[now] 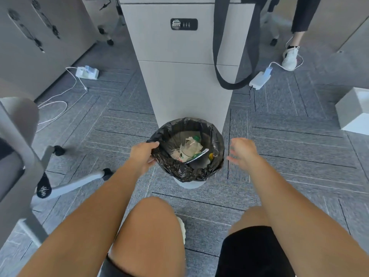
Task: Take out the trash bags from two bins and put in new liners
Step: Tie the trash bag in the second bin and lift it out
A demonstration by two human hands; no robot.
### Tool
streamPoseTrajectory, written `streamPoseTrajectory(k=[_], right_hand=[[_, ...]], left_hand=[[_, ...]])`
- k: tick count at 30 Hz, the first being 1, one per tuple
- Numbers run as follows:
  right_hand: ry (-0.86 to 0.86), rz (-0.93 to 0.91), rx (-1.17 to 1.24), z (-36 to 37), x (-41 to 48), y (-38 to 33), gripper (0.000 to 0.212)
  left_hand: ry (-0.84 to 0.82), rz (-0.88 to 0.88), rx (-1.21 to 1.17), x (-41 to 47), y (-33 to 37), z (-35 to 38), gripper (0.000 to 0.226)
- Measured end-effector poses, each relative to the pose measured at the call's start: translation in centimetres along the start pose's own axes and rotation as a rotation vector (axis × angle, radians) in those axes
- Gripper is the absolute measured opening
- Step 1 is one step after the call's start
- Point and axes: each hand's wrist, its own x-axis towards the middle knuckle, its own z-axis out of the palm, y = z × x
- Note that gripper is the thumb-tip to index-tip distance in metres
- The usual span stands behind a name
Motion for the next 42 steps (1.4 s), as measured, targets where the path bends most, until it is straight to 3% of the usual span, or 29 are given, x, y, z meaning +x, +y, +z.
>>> streamPoseTrajectory(k=[3, 6, 8, 11, 14, 19, 23, 28, 31, 37, 39, 42], right_hand=[[0.035, -0.067, -0.317, 0.3, 1.9, 0.9, 0.013], [0.042, -0.093, -0.551, 1.3, 3.6, 2.0, 0.03], [0.006, -0.037, -0.477, 2.5, 4.5, 2.6, 0.043], [-0.101, 0.124, -0.125, 3.8, 6.5, 3.9, 0.059], [-0.082, 0.199, 0.17, 3.9, 8.8, 4.9, 0.049], [0.083, -0.078, -0.12, 2.9, 8.2, 3.6, 0.005], [0.149, -0.183, -0.191, 2.4, 7.2, 1.5, 0.003], [0.087, -0.072, -0.014, 2.0, 6.0, 0.1, 0.012], [-0.003, -0.001, 0.072, 1.3, 4.5, -0.1, 0.006], [-0.191, 0.153, -0.105, 0.2, 3.9, 3.1, 0.021], [-0.151, 0.162, -0.198, 0.1, 3.7, 3.7, 0.029], [0.018, 0.031, -0.374, 0.1, 3.8, 3.8, 0.042]], left_hand=[[0.137, -0.043, 0.149, 0.0, -0.6, 0.5, 0.038], [0.095, -0.169, 0.182, 1.5, -1.5, 0.2, 0.055], [0.052, -0.249, 0.101, 2.2, -1.8, 0.1, 0.045], [-0.032, -0.319, 0.045, 2.5, -2.0, 0.6, 0.03], [-0.068, -0.36, 0.028, 2.9, -2.8, 0.9, 0.025], [0.02, -0.295, -0.03, 3.3, -3.3, 1.4, 0.022], [0.153, -0.203, -0.084, 3.5, -2.5, 1.1, 0.026], [0.183, -0.204, -0.163, 2.8, -1.8, 0.9, 0.029], [0.163, -0.225, -0.135, 2.1, -1.9, 0.5, 0.011], [-0.005, -0.238, 0.015, 1.7, -3.2, 0.0, 0.024], [-0.032, -0.233, 0.06, 2.1, -3.5, -0.4, 0.023], [0.003, -0.208, 0.176, 2.8, -3.9, -0.5, 0.025]])
